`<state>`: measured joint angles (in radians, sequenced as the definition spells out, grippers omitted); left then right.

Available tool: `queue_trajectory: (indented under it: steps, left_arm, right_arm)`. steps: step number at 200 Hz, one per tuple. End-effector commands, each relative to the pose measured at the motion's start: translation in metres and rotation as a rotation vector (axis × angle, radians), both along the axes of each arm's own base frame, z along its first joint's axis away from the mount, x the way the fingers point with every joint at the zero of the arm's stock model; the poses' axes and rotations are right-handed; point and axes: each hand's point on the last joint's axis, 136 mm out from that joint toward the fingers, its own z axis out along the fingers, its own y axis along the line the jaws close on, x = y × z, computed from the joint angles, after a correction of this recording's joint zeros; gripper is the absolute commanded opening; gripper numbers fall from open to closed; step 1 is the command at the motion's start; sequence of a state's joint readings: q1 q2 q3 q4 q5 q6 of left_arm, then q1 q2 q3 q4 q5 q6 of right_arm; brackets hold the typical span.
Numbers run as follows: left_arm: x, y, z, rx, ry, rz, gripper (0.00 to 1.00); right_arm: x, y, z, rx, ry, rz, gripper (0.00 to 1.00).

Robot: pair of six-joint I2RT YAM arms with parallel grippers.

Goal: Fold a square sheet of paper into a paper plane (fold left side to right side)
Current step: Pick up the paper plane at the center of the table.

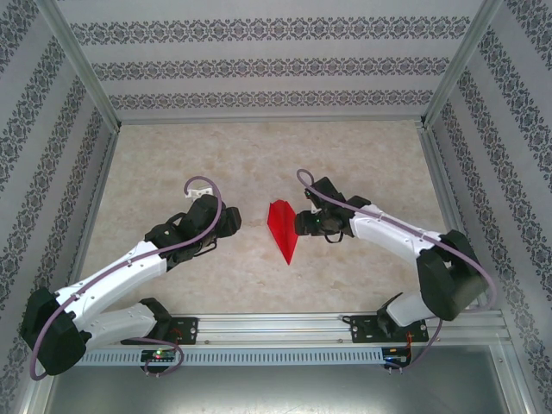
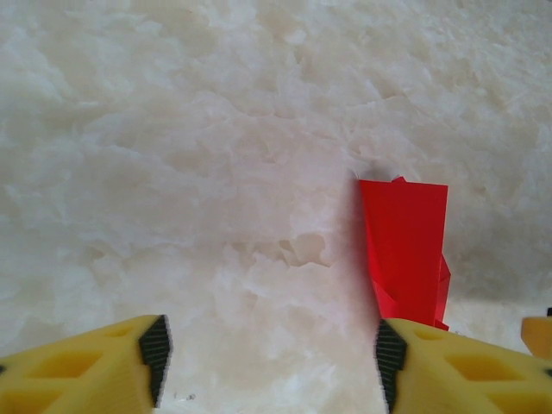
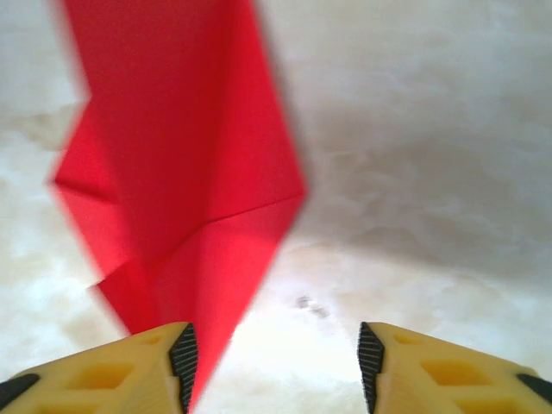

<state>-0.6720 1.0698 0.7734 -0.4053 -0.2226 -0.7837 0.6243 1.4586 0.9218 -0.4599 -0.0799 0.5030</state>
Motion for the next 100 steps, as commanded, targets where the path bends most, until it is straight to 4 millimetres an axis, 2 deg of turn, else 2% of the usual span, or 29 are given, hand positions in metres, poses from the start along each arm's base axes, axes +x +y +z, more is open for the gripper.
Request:
queue_trajectory:
  steps: [1,19,42,77,100]
  left_arm:
    - [0.008,0.006,0.011,0.018,-0.033,0.025,0.79]
    - [0.009,0.006,0.010,0.027,-0.030,0.023,0.88]
    - [0.008,0.007,0.009,0.040,-0.024,0.019,0.97]
    - [0.006,0.002,0.009,0.037,-0.020,-0.016,0.99]
    - [0.006,0.002,0.008,0.037,-0.020,-0.021,1.00]
  right_arm:
    - [-0.012,0.020,0.003,0.004,0.026,0.053,0.58]
    - [-0.017,0.036,-0.005,-0.018,0.044,0.081,0.62]
    - [-0.018,0.045,-0.019,-0.066,0.073,0.097,0.65]
    - [-0.019,0.051,-0.036,-0.123,0.106,0.114,0.65]
    - [-0.017,0.049,-0.043,-0.157,0.110,0.108,0.58]
